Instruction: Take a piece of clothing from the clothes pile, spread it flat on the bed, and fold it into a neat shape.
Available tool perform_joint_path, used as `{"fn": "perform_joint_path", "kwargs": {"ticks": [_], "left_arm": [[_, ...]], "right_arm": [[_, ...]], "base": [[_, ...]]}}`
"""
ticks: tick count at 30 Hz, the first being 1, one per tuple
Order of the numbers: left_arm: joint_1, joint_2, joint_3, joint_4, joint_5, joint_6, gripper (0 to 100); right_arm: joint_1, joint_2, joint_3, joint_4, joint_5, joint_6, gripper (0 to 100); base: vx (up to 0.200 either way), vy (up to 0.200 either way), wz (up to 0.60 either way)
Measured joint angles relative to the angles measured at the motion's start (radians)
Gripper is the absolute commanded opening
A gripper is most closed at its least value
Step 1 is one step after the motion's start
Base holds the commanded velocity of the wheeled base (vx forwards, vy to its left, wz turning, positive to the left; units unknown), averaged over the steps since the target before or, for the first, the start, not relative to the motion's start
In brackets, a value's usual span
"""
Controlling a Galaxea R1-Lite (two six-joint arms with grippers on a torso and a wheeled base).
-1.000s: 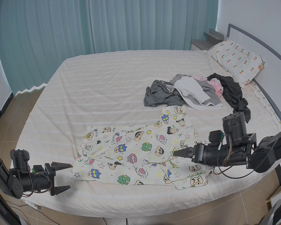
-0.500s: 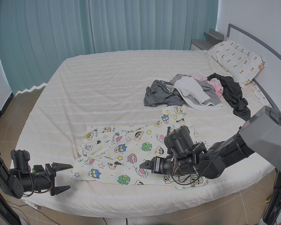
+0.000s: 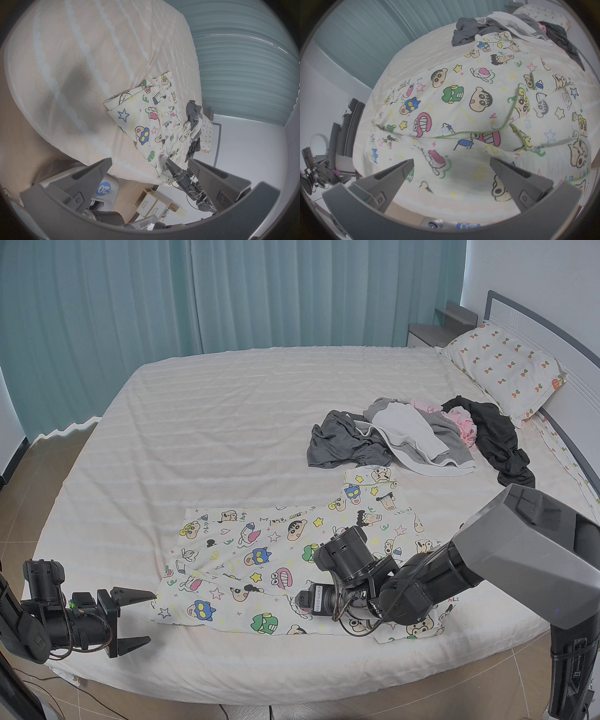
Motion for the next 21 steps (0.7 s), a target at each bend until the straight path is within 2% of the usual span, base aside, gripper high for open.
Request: {"fn": "perform_joint_path", "kwargs": {"ticks": [6,14,21], "left_arm": [[0.0,0.0,0.0,0.0,0.0,0.0,100],[0.0,0.0,0.0,0.0,0.0,0.0,100],[0.0,0.001,0.0,0.0,0.0,0.0,100]], "right_arm": [[0.001,0.041,-0.049,-0.004,-0.093,-0.024,100],[-0.003,0.06,-0.089,-0.019,-0.136,-0.023,100],[-0.013,0.069,-0.107,-0.101,-0.15,-0.013,100]], "base": [[0.0,0.0,0.0],[0.0,0.0,0.0],[0.0,0.0,0.0]]}}
